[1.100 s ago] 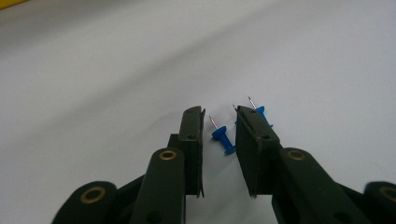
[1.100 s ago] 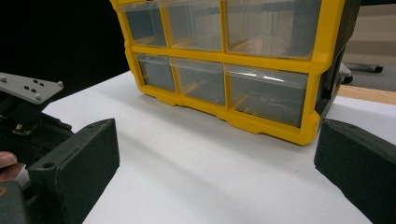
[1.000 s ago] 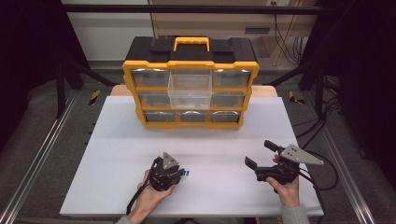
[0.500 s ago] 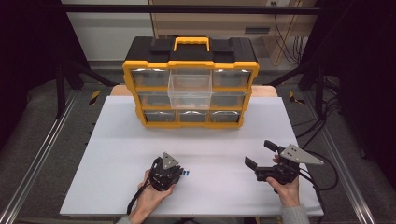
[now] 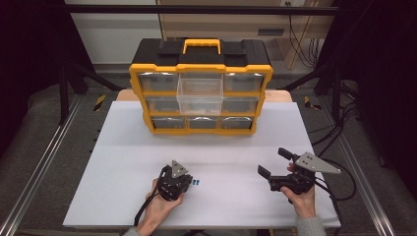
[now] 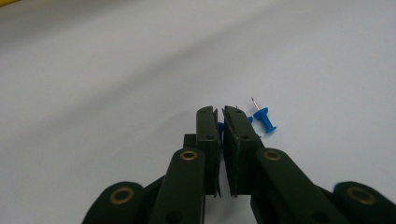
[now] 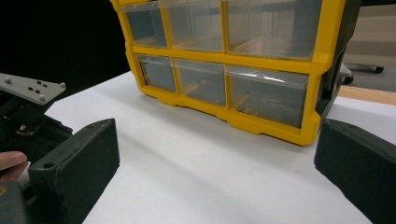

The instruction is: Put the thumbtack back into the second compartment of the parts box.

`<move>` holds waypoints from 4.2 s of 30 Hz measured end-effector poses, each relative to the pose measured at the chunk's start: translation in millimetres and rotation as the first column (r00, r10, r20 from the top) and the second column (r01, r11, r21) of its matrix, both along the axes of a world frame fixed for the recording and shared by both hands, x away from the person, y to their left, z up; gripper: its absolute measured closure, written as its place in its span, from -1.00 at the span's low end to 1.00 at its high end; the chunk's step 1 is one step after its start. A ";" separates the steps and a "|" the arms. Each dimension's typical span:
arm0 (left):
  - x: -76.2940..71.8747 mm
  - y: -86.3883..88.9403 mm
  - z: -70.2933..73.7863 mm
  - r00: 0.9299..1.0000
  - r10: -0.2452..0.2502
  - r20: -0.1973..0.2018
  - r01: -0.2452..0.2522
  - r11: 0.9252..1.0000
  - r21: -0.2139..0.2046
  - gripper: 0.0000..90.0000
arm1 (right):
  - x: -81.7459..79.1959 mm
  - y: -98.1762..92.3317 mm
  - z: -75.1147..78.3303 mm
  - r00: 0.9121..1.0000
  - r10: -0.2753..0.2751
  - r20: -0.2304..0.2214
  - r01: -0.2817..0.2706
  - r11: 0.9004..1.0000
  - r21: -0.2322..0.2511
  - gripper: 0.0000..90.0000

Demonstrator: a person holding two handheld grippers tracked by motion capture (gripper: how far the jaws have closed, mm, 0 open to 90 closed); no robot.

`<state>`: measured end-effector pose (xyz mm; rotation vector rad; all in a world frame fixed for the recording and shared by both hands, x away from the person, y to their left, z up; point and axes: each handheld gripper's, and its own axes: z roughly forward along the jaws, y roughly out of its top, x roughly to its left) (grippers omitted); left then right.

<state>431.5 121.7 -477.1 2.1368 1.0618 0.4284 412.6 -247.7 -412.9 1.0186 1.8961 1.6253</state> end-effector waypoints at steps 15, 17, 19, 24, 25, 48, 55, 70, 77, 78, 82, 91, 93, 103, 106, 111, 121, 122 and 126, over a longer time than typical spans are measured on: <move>-1.7 9.0 14.4 1.000 -0.020 0.021 0.021 1.000 -0.023 0.89 | 0.6 1.3 -0.7 1.000 -0.002 -0.003 0.002 1.000 -0.001 -0.98; -2.4 11.7 18.5 0.999 -0.023 0.028 0.024 0.999 -0.032 0.89 | 1.1 0.8 -1.1 1.000 0.002 0.005 -0.002 1.000 -0.005 -0.98; -2.7 14.5 22.5 0.999 -0.025 0.032 0.026 0.999 -0.043 0.89 | 1.5 0.2 -1.4 1.000 0.006 0.016 -0.006 1.000 -0.010 -0.99; -2.3 21.7 32.3 0.999 -0.022 0.040 0.025 0.997 -0.067 0.89 | 0.9 1.3 -1.5 1.000 0.001 0.000 -0.001 1.000 -0.010 -0.99; -2.2 23.3 34.4 0.999 -0.023 0.040 0.026 0.998 -0.065 0.89 | 0.8 1.5 -1.4 1.000 0.002 -0.003 -0.002 1.000 -0.007 -0.99; -1.7 43.4 83.1 0.994 -0.040 0.106 0.054 0.990 -0.134 0.89 | 2.2 2.8 -3.3 1.000 0.002 -0.006 -0.003 1.000 -0.023 -0.99; 1.4 43.3 97.7 0.991 -0.052 0.125 0.069 0.988 -0.141 0.89 | 2.9 3.1 -4.1 1.000 0.007 -0.002 -0.007 1.000 -0.029 -0.99; 8.5 42.7 125.7 0.985 -0.074 0.153 0.094 0.988 -0.123 0.89 | 2.9 3.4 -4.3 1.000 0.006 -0.005 -0.006 1.000 -0.028 -0.99; 10.6 42.3 140.7 0.983 -0.087 0.161 0.106 0.988 -0.114 0.89 | 2.8 3.5 -4.3 1.000 0.007 -0.007 -0.007 1.000 -0.029 -0.99; 10.8 42.3 143.0 0.982 -0.088 0.167 0.108 0.988 -0.111 0.89 | 2.8 3.3 -4.3 1.000 0.009 -0.006 -0.009 0.999 -0.031 -0.99; 11.2 41.7 152.4 0.981 -0.094 0.172 0.114 0.987 -0.113 0.89 | 3.0 3.1 -4.2 1.000 0.007 -0.001 -0.007 0.999 -0.032 -0.99; 12.2 37.9 173.4 0.976 -0.109 0.187 0.131 0.985 -0.110 0.89 | 3.1 3.2 -4.2 1.000 0.007 -0.001 -0.007 0.999 -0.032 -0.99; 12.5 37.2 178.8 0.974 -0.116 0.195 0.138 0.985 -0.103 0.89 | 3.0 3.2 -4.1 1.000 0.008 -0.002 -0.008 1.000 -0.029 -0.99; 13.4 33.9 204.9 0.966 -0.136 0.218 0.157 0.984 -0.083 0.89 | 3.0 3.6 -4.4 1.000 0.006 -0.006 -0.007 1.000 -0.027 -0.99; 13.5 33.8 211.9 0.964 -0.144 0.225 0.165 0.983 -0.077 0.89 | 2.9 3.5 -4.3 1.000 0.004 -0.008 -0.005 1.000 -0.027 -0.99; 14.6 31.9 220.4 0.963 -0.141 0.230 0.165 0.982 -0.090 0.89 | 3.1 3.0 -4.2 1.000 0.006 -0.002 -0.006 1.000 -0.030 -0.99; 16.6 30.1 238.4 0.957 -0.155 0.245 0.177 0.982 -0.072 0.89 | 3.0 3.4 -4.2 1.000 0.004 -0.005 -0.004 1.000 -0.029 -0.99; 16.7 29.6 240.1 0.957 -0.153 0.248 0.176 0.982 -0.074 0.89 | 2.9 3.5 -4.2 1.000 0.005 -0.007 -0.005 1.000 -0.027 -0.99; 17.2 28.9 246.0 0.955 -0.152 0.256 0.177 0.981 -0.080 0.89 | 2.8 3.6 -4.2 1.000 0.005 -0.008 -0.005 1.000 -0.026 -0.99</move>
